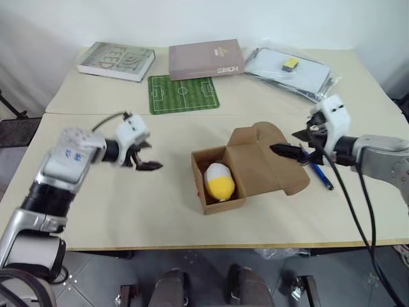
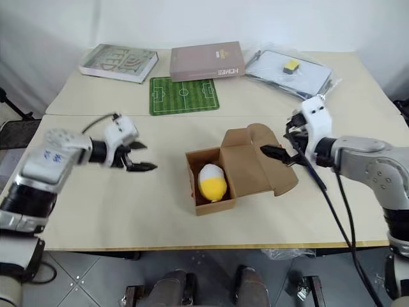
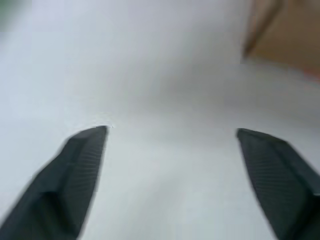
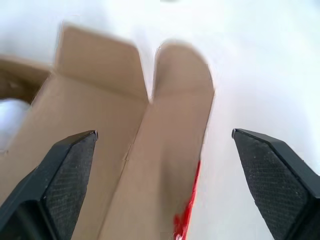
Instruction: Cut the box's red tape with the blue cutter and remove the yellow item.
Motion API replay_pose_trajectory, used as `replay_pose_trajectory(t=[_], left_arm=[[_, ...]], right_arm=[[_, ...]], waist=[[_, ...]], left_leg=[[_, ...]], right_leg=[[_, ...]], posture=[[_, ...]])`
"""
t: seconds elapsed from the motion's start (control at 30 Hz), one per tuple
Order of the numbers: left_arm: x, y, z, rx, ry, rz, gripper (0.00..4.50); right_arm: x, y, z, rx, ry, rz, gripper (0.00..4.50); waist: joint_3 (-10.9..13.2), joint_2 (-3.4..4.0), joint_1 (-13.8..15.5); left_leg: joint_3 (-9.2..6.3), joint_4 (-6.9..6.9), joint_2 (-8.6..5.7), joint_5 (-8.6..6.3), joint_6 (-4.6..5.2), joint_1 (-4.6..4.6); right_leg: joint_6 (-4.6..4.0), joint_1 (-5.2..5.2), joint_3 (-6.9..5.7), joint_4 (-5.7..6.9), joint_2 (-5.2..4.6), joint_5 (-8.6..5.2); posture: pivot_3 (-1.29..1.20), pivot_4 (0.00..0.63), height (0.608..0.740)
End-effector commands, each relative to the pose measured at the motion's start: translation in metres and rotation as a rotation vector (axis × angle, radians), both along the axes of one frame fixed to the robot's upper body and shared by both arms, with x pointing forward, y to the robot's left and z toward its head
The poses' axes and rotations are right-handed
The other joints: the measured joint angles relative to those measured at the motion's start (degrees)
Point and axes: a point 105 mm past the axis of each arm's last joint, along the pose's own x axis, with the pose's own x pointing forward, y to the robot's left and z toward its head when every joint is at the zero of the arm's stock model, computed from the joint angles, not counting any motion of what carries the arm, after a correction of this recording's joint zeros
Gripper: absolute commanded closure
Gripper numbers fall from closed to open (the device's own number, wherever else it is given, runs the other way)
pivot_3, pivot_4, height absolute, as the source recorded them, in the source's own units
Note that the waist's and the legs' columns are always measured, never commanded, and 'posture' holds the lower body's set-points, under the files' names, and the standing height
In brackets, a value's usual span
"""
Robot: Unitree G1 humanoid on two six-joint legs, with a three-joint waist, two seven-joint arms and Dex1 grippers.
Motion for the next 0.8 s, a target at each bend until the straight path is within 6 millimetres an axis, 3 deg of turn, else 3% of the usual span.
replay_pose_trajectory(t=[0.03,0.17,0.23,0.33,0.63,0.8], left_arm=[[-0.013,-0.048,0.037,-0.057,-0.110,-0.217,0.02],[-0.038,-0.105,0.027,-0.042,-0.057,-0.497,0.02],[-0.041,-0.115,0.017,-0.010,-0.038,-0.555,0.02],[-0.044,-0.128,-0.015,0.117,0.008,-0.643,0.02],[-0.047,-0.125,-0.063,0.362,0.038,-0.761,0.02],[-0.045,-0.127,-0.065,0.351,0.031,-0.769,1.41]], right_arm=[[-0.019,0.005,0.023,-0.041,-0.127,0.143,0.00],[-0.045,0.014,0.033,-0.038,-0.249,0.312,0.00],[-0.050,0.013,0.032,-0.048,-0.261,0.325,0.00],[-0.050,0.006,0.031,-0.068,-0.283,0.268,0.00],[-0.071,0.000,0.020,-0.059,-0.285,0.169,0.00],[-0.074,0.000,0.019,-0.051,-0.289,0.145,0.00]], waist=[[0.0,0.00,0.4],[0.0,0.00,0.5],[0.0,0.00,0.4],[0.0,0.00,0.0],[0.0,0.00,0.1],[0.0,0.00,0.2]], left_leg=[[0.00,-0.02,-0.03,0.00,0.00,-0.01],[0.00,-0.07,-0.02,-0.01,0.01,0.00],[0.03,-0.04,-0.01,0.00,0.01,0.00],[0.06,0.00,0.03,0.00,0.00,0.05],[0.01,0.06,0.05,0.01,0.01,0.06],[0.00,0.20,0.07,0.01,0.01,0.07]], right_leg=[[0.02,0.00,-0.02,-0.05,0.00,0.01],[0.02,0.00,-0.05,-0.08,0.07,0.01],[0.02,0.00,-0.03,-0.07,0.09,0.01],[0.02,0.00,0.04,-0.02,0.13,0.01],[-0.01,0.01,0.05,0.04,0.13,0.01],[-0.03,0.01,0.09,0.15,0.13,0.02]], posture=[[0.00,0.150,0.740],[0.00,0.150,0.740],[0.00,0.150,0.740],[0.00,0.150,0.740],[0.00,0.150,0.740],[0.00,0.150,0.740]])
